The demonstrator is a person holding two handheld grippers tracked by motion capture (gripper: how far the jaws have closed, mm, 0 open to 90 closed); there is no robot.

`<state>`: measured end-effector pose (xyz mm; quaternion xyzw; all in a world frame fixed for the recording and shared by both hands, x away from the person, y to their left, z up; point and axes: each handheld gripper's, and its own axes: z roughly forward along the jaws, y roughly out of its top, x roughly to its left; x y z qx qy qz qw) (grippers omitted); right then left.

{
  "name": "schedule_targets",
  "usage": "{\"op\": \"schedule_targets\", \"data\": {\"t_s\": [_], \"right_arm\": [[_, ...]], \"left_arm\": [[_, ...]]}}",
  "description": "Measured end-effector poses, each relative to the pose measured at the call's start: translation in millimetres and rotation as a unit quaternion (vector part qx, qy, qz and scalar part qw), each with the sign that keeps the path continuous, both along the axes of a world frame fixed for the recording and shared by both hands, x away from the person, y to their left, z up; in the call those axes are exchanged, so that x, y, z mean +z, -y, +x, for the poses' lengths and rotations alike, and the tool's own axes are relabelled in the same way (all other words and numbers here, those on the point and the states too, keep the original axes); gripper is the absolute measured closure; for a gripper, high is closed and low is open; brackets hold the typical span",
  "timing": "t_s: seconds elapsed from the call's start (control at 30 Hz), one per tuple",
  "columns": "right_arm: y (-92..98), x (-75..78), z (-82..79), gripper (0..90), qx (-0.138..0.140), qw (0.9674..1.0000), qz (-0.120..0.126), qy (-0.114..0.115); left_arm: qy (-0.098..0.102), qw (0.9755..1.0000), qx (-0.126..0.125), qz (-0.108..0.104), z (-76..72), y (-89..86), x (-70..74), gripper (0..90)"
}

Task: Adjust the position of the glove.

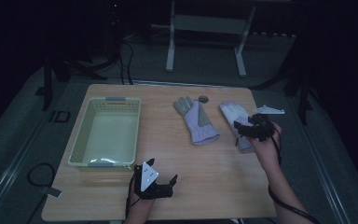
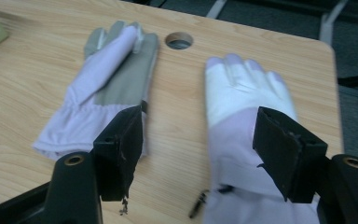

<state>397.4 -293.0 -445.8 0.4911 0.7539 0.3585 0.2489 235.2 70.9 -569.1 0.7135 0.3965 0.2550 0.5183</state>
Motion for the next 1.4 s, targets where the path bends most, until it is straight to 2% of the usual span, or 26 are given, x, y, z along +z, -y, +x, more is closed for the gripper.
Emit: {"op": "schedule_targets", "data": {"t_s": [0.13,0.4,0.57,0.7,0.83,1.0,1.2,1.4], "right_arm": [[-11.7,-3.2,7.5,33.4,0.018,0.9998,0.005,-0.006],[-36.4,-11.0,23.8,37.4,0.036,0.9991,0.012,-0.015],[-50.6,-16.6,33.5,37.4,0.051,0.9984,0.011,-0.021],[-67.4,-26.5,45.0,37.4,0.072,0.9967,0.005,-0.037],[-75.2,-31.9,51.1,37.9,0.077,0.9961,0.002,-0.043],[-87.8,-42.9,65.9,39.1,0.077,0.995,0.0,-0.063],[-100.4,-52.6,78.9,41.4,0.078,0.994,-0.02,-0.074],[-107.9,-62.4,91.9,42.5,0.074,0.993,-0.029,-0.088]], "left_arm": [[0.0,1.0,-0.001,-0.001,0.0,0.1,0.0,0.0],[0.0,1.0,-0.003,-0.001,0.1,0.1,0.0,0.0],[-0.001,1.0,-0.005,-0.003,0.3,-0.2,-0.1,0.0],[-0.003,1.0,-0.006,-0.004,0.5,-0.6,-0.1,0.0],[-0.002,1.0,-0.006,-0.005,0.3,-0.3,-0.1,0.0],[-0.002,1.0,-0.006,-0.005,0.4,-0.5,-0.1,0.0],[-0.002,1.0,-0.007,-0.005,0.3,-0.6,-0.1,0.0],[-0.003,0.9999,-0.008,-0.006,0.5,-0.9,-0.1,0.0]]}}
